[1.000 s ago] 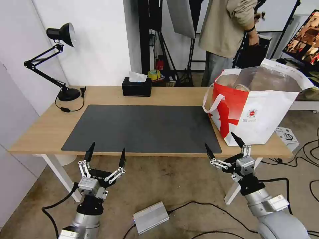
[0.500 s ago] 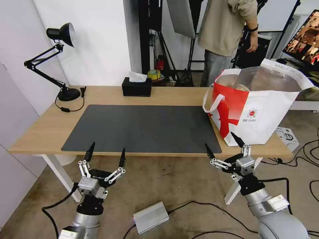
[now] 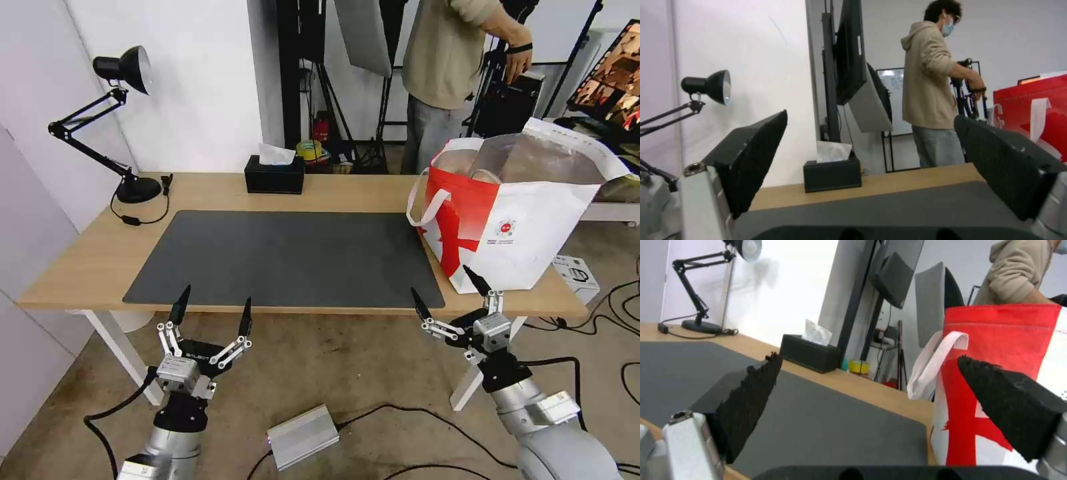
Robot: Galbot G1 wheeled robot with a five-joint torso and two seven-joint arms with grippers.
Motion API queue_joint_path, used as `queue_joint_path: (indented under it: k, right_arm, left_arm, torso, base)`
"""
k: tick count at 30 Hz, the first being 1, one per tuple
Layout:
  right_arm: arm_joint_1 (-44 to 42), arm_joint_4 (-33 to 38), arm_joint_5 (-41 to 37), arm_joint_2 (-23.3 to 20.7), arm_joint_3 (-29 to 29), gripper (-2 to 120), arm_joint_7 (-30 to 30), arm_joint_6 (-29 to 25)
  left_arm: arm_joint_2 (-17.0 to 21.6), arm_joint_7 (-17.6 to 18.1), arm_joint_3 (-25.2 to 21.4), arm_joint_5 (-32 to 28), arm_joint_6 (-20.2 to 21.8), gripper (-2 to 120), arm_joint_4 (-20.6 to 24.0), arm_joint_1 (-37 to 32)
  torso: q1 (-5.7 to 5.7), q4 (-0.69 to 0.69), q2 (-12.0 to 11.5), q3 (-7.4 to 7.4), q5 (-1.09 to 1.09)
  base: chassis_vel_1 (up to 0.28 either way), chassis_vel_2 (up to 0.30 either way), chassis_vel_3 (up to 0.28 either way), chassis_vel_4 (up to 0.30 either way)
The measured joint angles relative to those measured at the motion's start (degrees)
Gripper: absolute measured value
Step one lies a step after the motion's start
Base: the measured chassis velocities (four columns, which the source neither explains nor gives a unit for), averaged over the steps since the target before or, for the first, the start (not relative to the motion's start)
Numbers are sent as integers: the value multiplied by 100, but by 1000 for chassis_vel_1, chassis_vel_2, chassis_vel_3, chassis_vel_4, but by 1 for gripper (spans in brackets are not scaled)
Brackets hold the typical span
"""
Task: Pick up the trash from the table and place it into the takeout bag.
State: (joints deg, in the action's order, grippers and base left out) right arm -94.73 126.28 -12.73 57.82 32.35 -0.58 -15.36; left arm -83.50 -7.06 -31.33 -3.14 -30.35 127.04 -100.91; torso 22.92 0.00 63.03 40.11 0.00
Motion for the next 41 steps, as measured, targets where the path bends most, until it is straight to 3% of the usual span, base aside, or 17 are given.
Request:
queue_joint_path:
  k: [41]
  right_arm:
    - [0, 0, 0, 0, 0, 100, 0, 0]
  left_arm:
    - [0, 0, 0, 0, 0, 100, 0, 0]
  torso:
    - [0, 0, 0, 0, 0]
  base:
    - [0, 0, 0, 0]
